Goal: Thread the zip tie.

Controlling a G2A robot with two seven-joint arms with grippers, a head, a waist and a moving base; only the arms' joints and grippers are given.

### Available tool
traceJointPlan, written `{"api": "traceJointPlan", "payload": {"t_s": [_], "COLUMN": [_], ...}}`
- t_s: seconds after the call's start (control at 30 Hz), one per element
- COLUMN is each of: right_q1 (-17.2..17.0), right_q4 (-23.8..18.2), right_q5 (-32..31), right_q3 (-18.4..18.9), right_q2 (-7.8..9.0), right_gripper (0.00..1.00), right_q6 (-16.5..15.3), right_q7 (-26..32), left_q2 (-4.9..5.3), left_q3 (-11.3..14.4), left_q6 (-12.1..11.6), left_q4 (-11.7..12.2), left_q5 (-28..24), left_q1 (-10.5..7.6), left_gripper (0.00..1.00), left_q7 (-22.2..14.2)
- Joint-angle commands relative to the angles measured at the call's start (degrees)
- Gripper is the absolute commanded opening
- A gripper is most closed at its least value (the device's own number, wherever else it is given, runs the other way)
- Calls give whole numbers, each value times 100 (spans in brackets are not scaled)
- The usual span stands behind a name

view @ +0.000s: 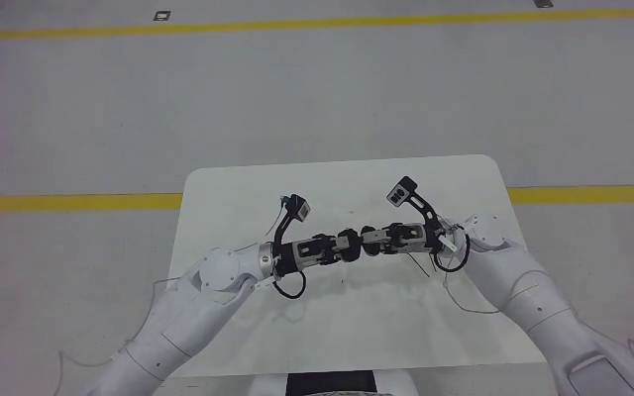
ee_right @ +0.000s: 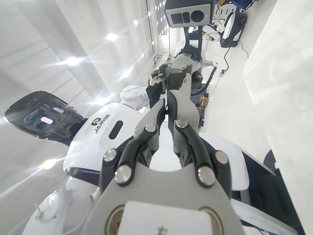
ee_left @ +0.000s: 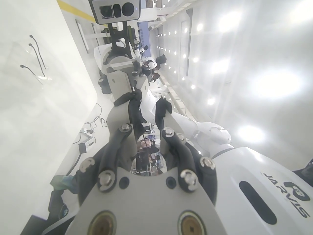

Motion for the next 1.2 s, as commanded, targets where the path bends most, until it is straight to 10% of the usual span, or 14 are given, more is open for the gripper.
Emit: {"api": "traceJointPlan", "payload": {"t_s": [0.0, 1.17], "right_q1": [-1, 11], "right_q4": [0, -13], "right_q5": [-7, -69], "right_q3": [2, 20], "right_q2": [0, -14], "right_gripper": [0, 0], "right_q6": [0, 0], "right_q7": [0, 0], "left_q2": [-2, -24], "left_q3": [2, 38], "left_q6": [5, 108], "left_q4": [3, 42], "left_q5": [-5, 43], "left_q1": [-1, -7], "left_gripper": [14, 5], "left_q7": [-3, -47]}}
